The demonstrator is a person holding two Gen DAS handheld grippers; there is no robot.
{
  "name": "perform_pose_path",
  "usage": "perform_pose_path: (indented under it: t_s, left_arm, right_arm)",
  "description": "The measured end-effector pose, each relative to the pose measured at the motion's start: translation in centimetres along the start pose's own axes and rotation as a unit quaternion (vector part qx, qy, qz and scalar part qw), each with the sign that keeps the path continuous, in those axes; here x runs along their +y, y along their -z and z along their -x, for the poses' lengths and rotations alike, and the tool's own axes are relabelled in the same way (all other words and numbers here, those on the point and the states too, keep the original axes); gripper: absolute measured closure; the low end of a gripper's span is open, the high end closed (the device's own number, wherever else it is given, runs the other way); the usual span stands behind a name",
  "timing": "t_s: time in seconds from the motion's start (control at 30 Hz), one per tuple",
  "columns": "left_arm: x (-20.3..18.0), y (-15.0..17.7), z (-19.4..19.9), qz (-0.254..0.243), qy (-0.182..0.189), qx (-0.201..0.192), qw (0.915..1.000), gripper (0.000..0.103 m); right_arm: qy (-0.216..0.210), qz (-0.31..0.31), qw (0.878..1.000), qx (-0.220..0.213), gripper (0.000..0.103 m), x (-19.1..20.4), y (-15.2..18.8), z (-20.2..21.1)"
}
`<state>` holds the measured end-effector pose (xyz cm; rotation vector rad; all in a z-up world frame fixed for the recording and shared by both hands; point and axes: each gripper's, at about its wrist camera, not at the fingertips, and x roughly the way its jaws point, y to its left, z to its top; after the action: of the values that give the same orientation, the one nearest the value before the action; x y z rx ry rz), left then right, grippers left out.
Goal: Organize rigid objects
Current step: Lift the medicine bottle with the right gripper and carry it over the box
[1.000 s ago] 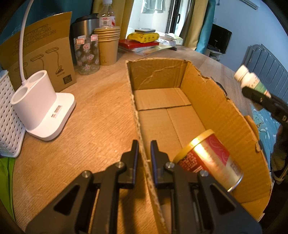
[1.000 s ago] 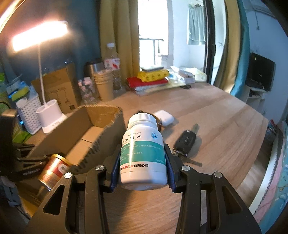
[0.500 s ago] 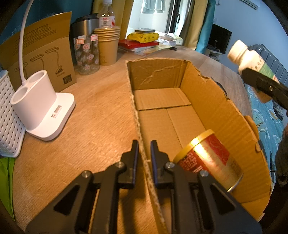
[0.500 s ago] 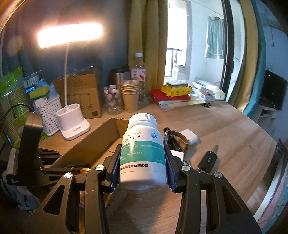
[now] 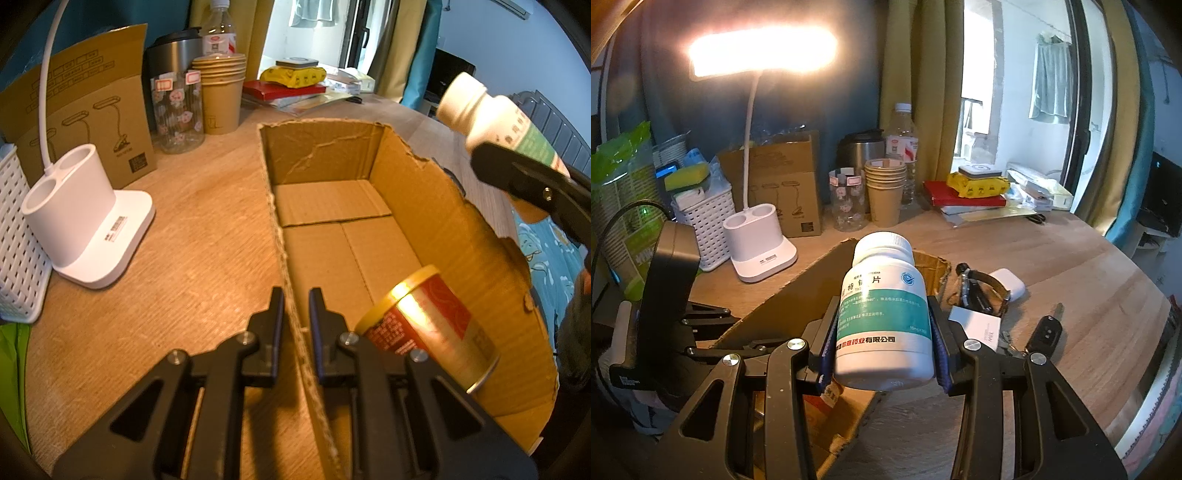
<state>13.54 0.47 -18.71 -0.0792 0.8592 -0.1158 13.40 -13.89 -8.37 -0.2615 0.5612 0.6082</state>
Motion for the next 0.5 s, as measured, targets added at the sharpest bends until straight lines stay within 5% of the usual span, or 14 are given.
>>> perform_pose_path:
  t_s: [0.5]
  left_arm:
    - [0.0, 0.0, 0.0, 0.0, 0.0, 0.0, 1.0, 0.088]
  right_arm:
    - [-0.024, 0.015, 0.999, 0.037, 0.058, 1.5, 0.8, -3.0]
